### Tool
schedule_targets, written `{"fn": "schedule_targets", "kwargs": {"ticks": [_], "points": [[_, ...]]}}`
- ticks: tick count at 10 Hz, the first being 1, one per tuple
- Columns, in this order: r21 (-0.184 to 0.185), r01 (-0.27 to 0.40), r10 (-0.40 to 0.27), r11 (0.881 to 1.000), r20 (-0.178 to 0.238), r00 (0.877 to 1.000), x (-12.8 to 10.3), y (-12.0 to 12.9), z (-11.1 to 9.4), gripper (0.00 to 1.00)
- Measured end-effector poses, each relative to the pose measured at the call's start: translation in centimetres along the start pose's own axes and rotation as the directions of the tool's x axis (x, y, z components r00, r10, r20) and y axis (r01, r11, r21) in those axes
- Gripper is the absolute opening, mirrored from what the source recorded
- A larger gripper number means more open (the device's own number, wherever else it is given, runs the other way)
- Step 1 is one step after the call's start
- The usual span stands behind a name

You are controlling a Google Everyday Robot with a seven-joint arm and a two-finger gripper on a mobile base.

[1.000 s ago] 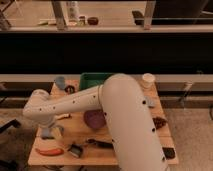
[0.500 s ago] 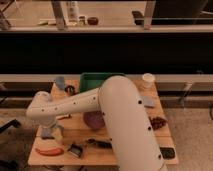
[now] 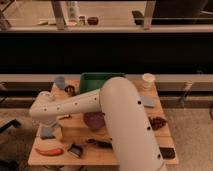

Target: Place sponge in red bowl

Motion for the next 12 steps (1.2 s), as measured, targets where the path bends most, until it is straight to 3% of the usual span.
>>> {"fn": "schedule_targets", "kwargs": {"ticks": [5,8,10,12], "points": [[0.034,-0.01,0.012,0.999,-0.045,0.999,0.7,0.2,-2.5,0.04],[0.055,-0.05,0.054,0.997,-0.073,0.996,3.8,0.7,-5.2,0.02],[0.071,-0.103,0.11,0.992,-0.098,0.989,8.2,1.7,-8.1,0.15],[0.084,-0.158,0.168,0.984,-0.122,0.978,12.0,3.2,-11.3,0.1]]}}
